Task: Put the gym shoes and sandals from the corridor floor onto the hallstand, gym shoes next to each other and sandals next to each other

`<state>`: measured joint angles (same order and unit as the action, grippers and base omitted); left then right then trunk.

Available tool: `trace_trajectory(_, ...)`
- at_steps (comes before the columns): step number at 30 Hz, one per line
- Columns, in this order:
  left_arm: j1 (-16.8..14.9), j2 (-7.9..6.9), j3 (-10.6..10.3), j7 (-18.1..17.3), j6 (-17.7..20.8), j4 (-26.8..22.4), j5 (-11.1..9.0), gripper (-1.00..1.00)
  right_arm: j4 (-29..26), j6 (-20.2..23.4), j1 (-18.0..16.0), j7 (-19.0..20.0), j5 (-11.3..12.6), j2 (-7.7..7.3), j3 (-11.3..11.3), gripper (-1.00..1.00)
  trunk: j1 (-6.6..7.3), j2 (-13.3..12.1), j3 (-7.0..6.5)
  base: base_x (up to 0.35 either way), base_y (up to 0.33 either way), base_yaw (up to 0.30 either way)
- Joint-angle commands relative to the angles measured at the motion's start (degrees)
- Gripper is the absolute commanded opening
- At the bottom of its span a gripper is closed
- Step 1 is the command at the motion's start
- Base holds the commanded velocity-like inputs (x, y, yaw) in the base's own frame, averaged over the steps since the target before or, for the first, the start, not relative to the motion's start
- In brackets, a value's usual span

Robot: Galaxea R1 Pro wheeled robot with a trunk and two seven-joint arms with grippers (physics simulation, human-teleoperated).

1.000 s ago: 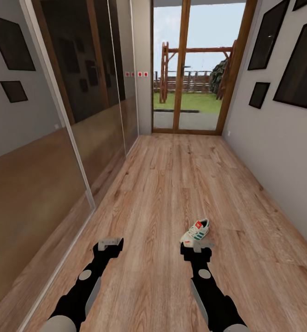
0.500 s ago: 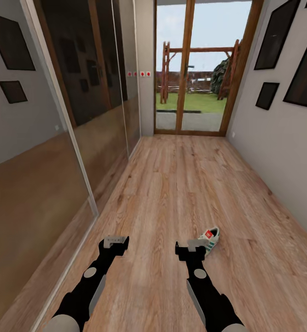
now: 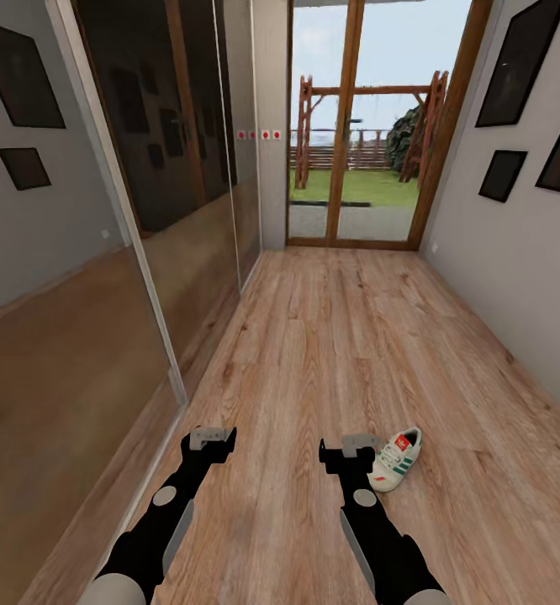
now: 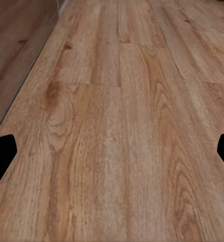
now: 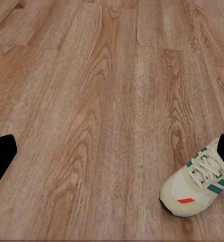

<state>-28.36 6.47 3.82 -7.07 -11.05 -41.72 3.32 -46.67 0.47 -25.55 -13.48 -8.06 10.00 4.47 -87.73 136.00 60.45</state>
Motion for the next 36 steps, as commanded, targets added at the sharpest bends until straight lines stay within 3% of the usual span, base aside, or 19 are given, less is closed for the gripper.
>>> trace_trajectory(1,-0.03,0.09,0.4,-0.49,-0.17,0.02,0.35,1.0,0.03,0.05,-0.03,-0.34,-0.45,0.0,0.08,1.0,0.01,0.02,0.05,0.0,0.0,0.0)
trace_trajectory(14,-0.08,0.12,0.32,-0.49,-0.28,-0.12,0.28,1.0,0.83,0.06,-0.03,-0.31,-0.47,0.0,0.1,1.0,0.01,0.02,0.05,0.08,0.06,0.0)
trace_trajectory(26,-0.07,0.18,0.31,-0.49,-0.28,-0.12,0.36,1.0,0.88,0.06,-0.03,-0.31,-0.46,0.0,0.1,1.0,0.01,0.02,0.05,0.247,0.194,0.0)
trace_trajectory(36,-0.1,0.21,0.31,-0.49,-0.28,-0.09,0.37,1.0,0.65,0.06,-0.03,-0.31,-0.47,0.0,0.1,1.0,0.01,0.02,0.05,0.325,0.044,0.0)
